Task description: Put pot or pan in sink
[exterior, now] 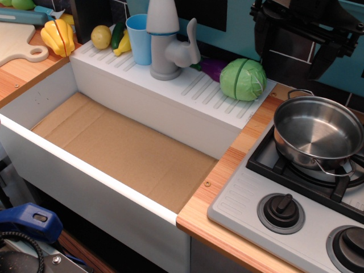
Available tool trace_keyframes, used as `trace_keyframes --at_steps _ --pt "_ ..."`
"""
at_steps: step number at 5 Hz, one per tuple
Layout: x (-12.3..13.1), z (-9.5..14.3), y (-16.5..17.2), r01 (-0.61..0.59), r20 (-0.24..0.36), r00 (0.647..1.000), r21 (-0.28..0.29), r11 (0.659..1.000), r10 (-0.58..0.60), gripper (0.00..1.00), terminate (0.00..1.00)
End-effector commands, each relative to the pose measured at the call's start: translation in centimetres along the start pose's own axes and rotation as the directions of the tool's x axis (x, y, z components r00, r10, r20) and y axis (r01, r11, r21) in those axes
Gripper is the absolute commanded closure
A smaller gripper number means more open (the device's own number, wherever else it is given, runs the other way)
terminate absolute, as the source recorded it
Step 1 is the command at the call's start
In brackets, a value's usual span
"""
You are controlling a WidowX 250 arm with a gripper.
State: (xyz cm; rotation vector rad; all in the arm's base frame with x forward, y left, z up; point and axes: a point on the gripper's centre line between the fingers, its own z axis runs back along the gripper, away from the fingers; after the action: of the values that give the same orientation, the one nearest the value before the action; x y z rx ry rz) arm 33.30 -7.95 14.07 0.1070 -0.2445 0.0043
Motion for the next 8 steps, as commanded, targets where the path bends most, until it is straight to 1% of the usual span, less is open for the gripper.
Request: trace_keyframes --at_steps 1,2,3,4,5,7,8 --pt "0.0 0.0 0.0 0.000 0.000 1.000 0.000 1.000 0.000 0.00 0.00" --pt "-0.6 -1.4 -0.4 -0.041 -0.008 0.999 -0.018 0.999 0.041 0.00 0.00" --pt "-1.1 -3.0 -0.6 -0.074 -0.015 0.997 -0.047 0.996 0.073 0.00 0.00" --pt "-1.4 -4.8 -0.7 -0.104 0.004 0.995 -0.086 0.991 0.104 0.00 0.00" --pt "-1.0 -6.2 -0.9 -0.114 0.017 0.993 -0.103 0.988 0.116 0.00 0.00" --pt "-1.4 -8.6 -0.9 -0.144 0.021 0.989 -0.137 0.980 0.149 0.00 0.00" --pt "-1.8 -8.6 -1.1 -0.158 0.019 0.987 -0.132 0.979 0.162 1.00 0.00"
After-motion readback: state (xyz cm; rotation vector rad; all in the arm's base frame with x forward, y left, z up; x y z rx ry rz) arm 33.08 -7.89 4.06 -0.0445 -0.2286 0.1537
